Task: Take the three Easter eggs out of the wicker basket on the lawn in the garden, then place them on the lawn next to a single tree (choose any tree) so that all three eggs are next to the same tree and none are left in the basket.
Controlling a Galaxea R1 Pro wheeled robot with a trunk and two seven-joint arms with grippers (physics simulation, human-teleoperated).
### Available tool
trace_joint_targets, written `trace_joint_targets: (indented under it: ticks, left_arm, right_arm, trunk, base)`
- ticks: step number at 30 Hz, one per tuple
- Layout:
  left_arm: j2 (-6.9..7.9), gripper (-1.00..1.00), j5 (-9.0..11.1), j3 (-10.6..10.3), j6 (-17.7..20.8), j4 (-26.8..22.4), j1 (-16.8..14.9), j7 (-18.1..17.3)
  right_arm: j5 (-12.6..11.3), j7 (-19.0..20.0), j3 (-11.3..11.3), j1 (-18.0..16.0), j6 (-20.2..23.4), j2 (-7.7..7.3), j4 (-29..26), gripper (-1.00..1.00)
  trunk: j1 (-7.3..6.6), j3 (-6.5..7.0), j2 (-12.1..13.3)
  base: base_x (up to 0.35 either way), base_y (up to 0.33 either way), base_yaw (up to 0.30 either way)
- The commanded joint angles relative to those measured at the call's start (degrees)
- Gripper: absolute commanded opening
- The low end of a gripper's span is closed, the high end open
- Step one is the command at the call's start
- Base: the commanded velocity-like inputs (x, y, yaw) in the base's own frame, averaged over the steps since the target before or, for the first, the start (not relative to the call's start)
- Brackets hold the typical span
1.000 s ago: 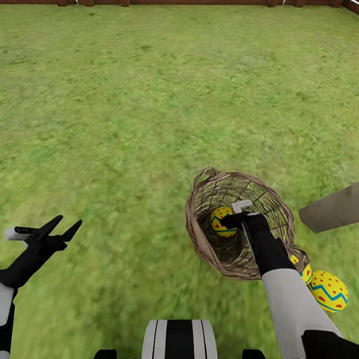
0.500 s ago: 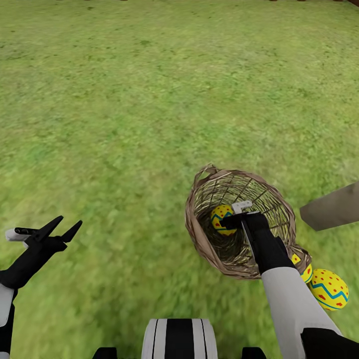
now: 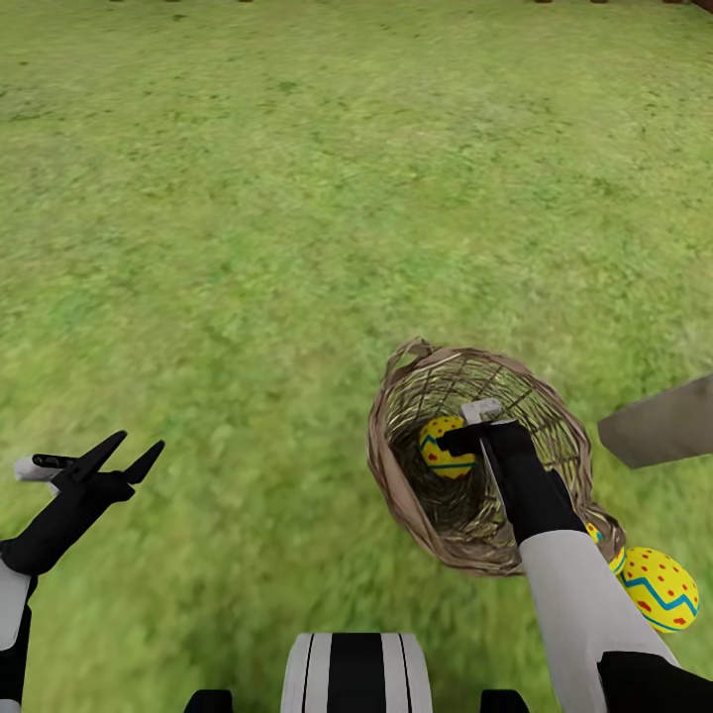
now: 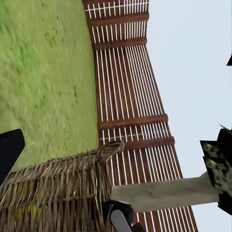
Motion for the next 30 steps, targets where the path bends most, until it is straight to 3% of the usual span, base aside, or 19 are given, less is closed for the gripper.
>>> trace_joint_targets:
  ticks: [1,9,14,23,30]
  left_arm:
    - [0.01,1.00,0.2,0.0,0.4,0.0,0.0,0.0]
    - [0.00,1.00,0.1,0.0,0.4,0.0,0.0,0.0]
    - [0.01,1.00,0.1,-0.1,0.4,0.0,0.0,0.0]
    - [0.01,1.00,0.2,0.0,0.4,0.1,0.0,0.0]
    - [0.01,1.00,0.1,0.0,0.4,0.1,0.0,0.0]
  right_arm:
    - [0.6,0.5,-0.2,0.0,0.2,0.07,-0.1,1.00]
    - [0.6,0.5,-0.2,0.0,0.2,0.15,0.1,1.00]
    - [0.6,0.6,-0.2,0.0,0.1,0.15,0.1,1.00]
    - [0.5,0.6,-0.2,0.0,0.1,0.15,0.0,1.00]
    - [0.5,0.7,-0.2,0.0,0.1,0.15,0.0,1.00]
  trunk:
    - [-0.01,-0.03,0.0]
    - [-0.01,-0.03,0.0]
    - [0.12,-1.14,-0.1]
    - [0.12,-1.14,-0.1]
    - [0.25,-2.25,-0.1]
  base:
    - [0.013,-0.001,0.000]
    - [0.028,0.000,0.000]
    - [0.001,0.000,0.000]
    - [0.000,0.000,0.000]
    - [0.000,0.000,0.000]
